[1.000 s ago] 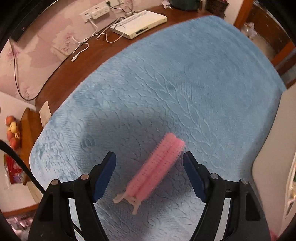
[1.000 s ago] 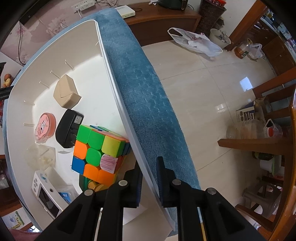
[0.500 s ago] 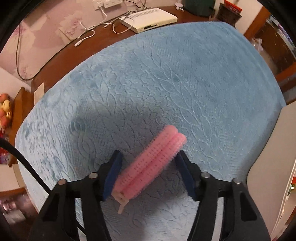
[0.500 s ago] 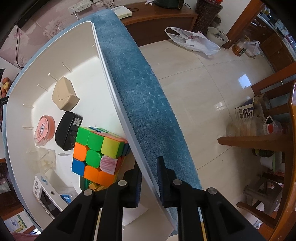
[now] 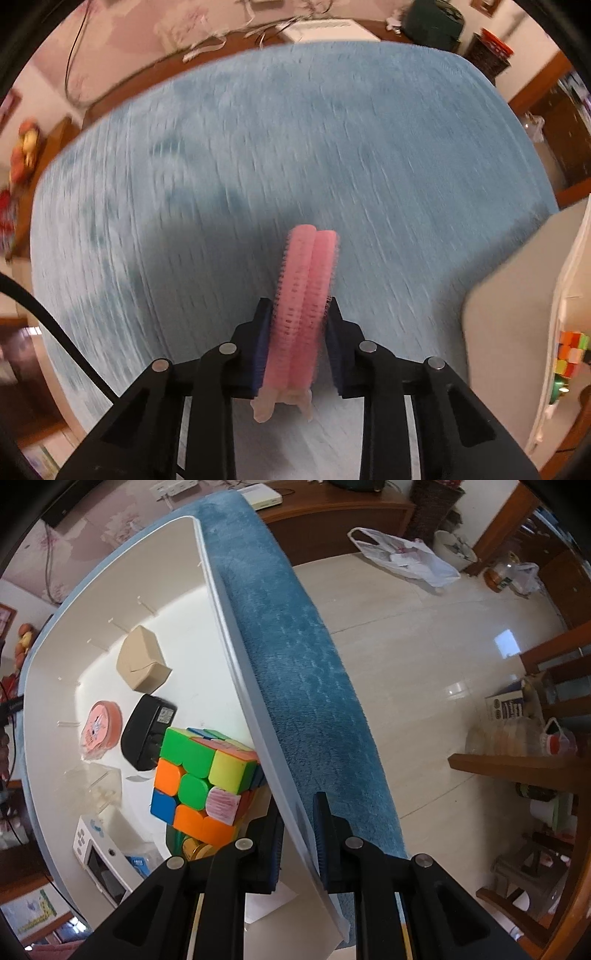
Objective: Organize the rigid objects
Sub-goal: 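Carry the pink hair roller into the tray and release it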
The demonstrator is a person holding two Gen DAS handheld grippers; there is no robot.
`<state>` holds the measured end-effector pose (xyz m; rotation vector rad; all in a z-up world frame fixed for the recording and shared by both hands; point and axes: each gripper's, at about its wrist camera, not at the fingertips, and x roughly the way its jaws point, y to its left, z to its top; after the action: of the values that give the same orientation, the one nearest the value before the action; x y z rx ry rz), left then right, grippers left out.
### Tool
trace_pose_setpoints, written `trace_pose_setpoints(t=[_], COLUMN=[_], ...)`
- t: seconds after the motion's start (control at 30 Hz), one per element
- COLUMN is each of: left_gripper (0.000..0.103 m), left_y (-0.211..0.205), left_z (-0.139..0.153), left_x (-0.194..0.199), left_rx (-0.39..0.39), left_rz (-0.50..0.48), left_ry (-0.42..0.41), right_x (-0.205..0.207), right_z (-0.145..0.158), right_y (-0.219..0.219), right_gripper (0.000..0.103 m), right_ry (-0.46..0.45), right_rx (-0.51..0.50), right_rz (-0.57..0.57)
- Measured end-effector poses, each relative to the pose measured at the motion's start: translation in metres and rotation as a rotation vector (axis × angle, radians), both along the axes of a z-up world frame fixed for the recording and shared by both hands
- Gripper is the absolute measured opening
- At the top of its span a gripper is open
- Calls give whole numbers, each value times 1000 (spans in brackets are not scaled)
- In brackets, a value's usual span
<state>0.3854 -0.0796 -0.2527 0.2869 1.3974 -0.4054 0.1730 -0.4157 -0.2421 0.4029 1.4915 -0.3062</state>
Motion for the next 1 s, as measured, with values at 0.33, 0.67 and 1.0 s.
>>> trace_pose_setpoints(t=[0.33,0.67,1.0], left_gripper=[29,29,30], left_y=[15,0,-71], left_z=[43,105,125], left_x=[-111,-164,-211], left_rx=[-133,-126,-259], left_rz=[256,405,377], left_ry=[21,-95,-105], right_x=[-1,-8,-23], right_z=[-7,1,20], right_y=[-8,-7,-6], right_gripper=[16,16,20], right_ry=[2,-14,-57], right_rx=[107,160,207], right_rz=[113,245,328])
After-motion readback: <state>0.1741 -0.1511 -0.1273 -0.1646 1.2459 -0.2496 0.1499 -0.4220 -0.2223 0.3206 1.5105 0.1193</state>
